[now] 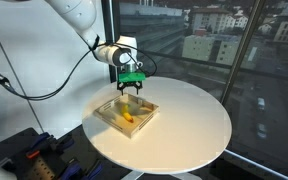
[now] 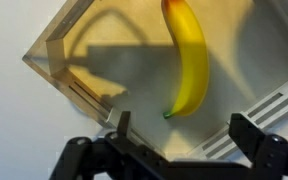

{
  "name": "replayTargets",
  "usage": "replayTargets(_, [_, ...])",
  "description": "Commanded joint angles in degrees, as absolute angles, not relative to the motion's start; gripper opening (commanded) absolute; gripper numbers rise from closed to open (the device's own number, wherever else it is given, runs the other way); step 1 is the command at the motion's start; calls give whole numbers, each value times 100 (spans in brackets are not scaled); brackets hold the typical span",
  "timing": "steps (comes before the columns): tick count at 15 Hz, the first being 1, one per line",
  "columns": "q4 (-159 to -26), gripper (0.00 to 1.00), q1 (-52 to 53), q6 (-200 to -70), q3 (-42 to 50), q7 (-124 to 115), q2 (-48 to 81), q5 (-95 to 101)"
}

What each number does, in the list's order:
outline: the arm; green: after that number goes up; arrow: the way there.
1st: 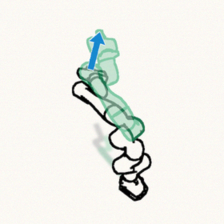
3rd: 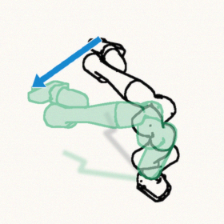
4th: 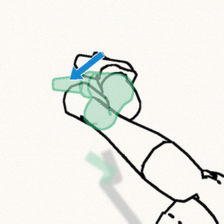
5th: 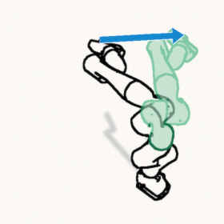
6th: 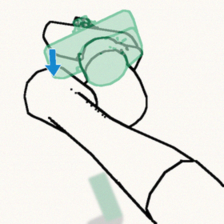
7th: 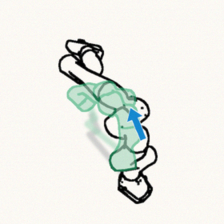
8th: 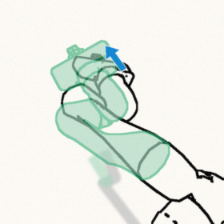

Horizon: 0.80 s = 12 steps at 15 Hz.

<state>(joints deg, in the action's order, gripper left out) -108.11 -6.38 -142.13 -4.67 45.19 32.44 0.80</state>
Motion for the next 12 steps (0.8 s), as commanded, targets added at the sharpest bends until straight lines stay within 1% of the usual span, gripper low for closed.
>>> replayTargets(1, [-10798,100,-691,-14194,-525,4483,3247,132])
replayTargets(12, [-10741,100,-719,-14221,-605,4649,3342,140])
